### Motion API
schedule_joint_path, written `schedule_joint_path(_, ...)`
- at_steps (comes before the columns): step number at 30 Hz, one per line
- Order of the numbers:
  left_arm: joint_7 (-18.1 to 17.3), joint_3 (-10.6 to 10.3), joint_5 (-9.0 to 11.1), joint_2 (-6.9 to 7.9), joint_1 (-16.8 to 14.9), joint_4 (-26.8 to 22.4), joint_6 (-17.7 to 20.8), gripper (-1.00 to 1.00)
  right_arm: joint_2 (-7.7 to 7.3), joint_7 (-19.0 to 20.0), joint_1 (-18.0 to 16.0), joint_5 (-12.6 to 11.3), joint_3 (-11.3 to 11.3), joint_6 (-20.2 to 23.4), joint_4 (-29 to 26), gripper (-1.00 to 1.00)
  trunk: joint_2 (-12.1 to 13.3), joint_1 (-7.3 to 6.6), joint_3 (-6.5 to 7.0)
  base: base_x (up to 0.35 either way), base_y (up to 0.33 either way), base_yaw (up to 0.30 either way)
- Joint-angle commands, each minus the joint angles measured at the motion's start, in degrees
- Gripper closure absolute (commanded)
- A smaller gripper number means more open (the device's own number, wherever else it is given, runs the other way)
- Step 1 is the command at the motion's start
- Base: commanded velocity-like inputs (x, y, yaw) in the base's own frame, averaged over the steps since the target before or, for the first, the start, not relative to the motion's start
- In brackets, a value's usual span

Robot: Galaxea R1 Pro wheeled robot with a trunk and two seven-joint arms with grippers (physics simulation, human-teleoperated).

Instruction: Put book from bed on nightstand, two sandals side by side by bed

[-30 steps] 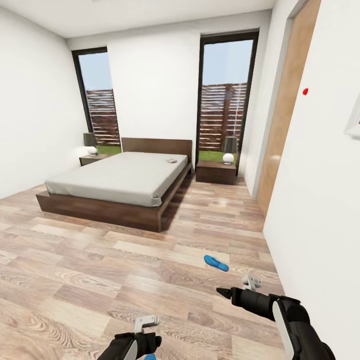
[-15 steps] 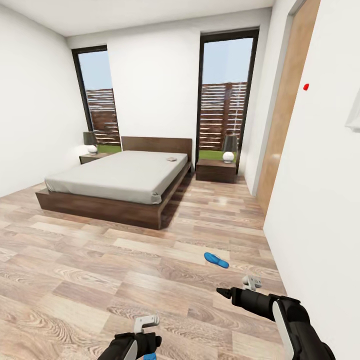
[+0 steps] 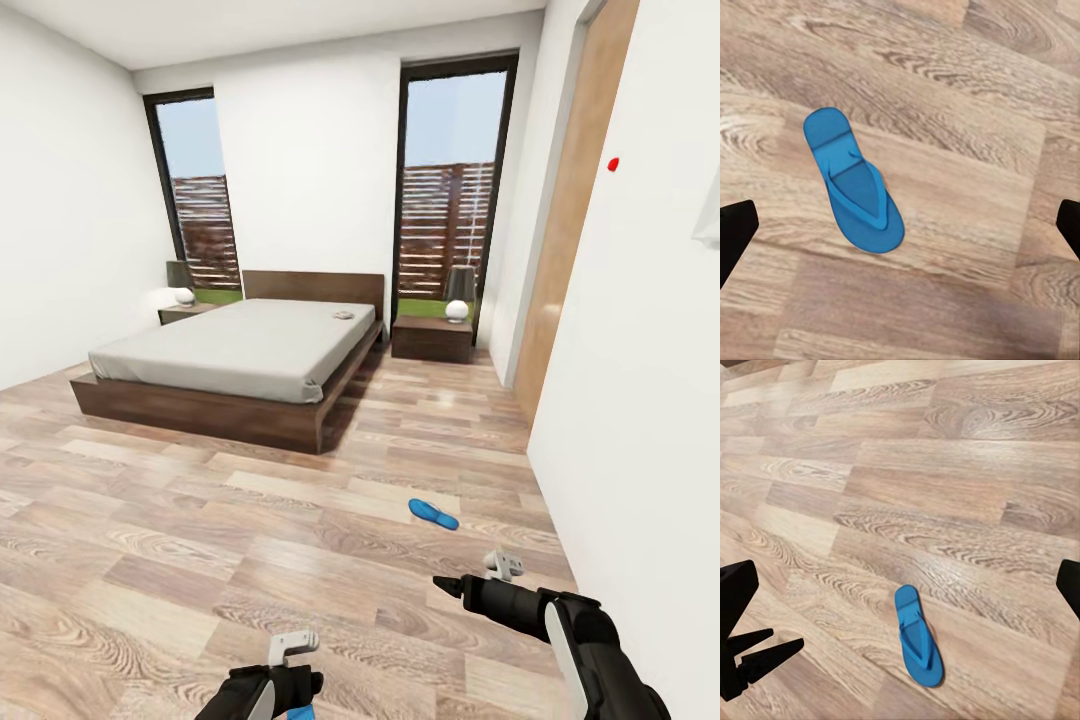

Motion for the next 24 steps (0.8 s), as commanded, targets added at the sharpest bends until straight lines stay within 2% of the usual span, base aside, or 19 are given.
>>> schedule_joint_path(1, -0.01, 0.34, 0.25, -0.06, -0.01, -0.11, 0.36, -1.0, 0.06, 0.25, -0.05, 0.0, -0.18, 0.4, -0.04, -1.0, -0.44, 0.22, -0.25, 0.0, 0.0, 0.0)
schedule_joint_path(24, -0.01, 0.34, 0.25, -0.06, 0.0, -0.14, 0.32, -1.0, 0.14, 0.23, -0.05, 0.0, -0.1, 0.32, -0.04, -1.0, -9.67, 5.27, -4.37, 0.0, 0.0, 0.0)
